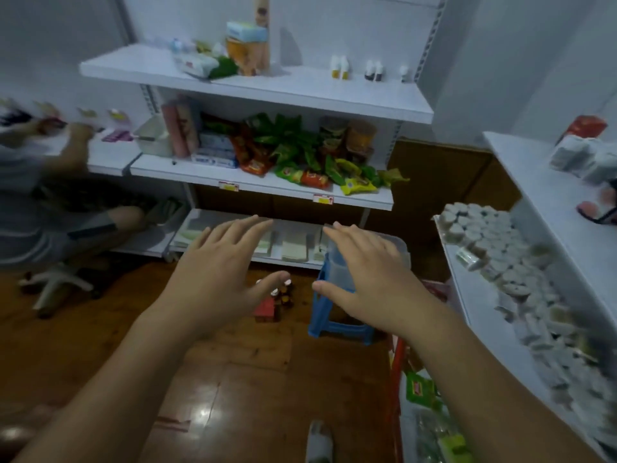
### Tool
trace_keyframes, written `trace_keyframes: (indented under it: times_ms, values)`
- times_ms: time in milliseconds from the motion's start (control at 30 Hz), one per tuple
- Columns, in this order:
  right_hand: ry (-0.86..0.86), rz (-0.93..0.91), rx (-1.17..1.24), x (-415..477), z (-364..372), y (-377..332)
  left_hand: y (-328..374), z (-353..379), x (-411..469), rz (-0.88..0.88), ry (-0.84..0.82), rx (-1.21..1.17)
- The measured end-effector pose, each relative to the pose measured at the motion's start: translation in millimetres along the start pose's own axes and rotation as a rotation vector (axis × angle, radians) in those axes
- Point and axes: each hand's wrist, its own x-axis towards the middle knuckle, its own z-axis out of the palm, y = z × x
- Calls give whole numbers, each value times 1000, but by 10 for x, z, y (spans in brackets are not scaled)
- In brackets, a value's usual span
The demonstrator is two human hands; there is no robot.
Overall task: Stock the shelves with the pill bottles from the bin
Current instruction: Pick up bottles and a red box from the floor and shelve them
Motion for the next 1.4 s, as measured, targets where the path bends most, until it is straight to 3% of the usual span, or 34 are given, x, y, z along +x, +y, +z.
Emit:
trace_keyframes:
  times_ms: [267,533,833,1167,1400]
  values:
    - [-106,-99,108,1476,346,521,-594,499,884,-224,-39,-29]
    - [-194,-120,182,2610,795,713,-1276,992,1487,-331,-98,-47]
    - [-231,130,272,3723,1825,675,-2582,2233,2250,-317,-255,-164]
    - [-303,500,410,4773,4311,922,-3789,4772,2648,-333,-557,-305]
    - [-342,491,262,5395,6909,1742,-4359,7432,2854,-360,-531,-332]
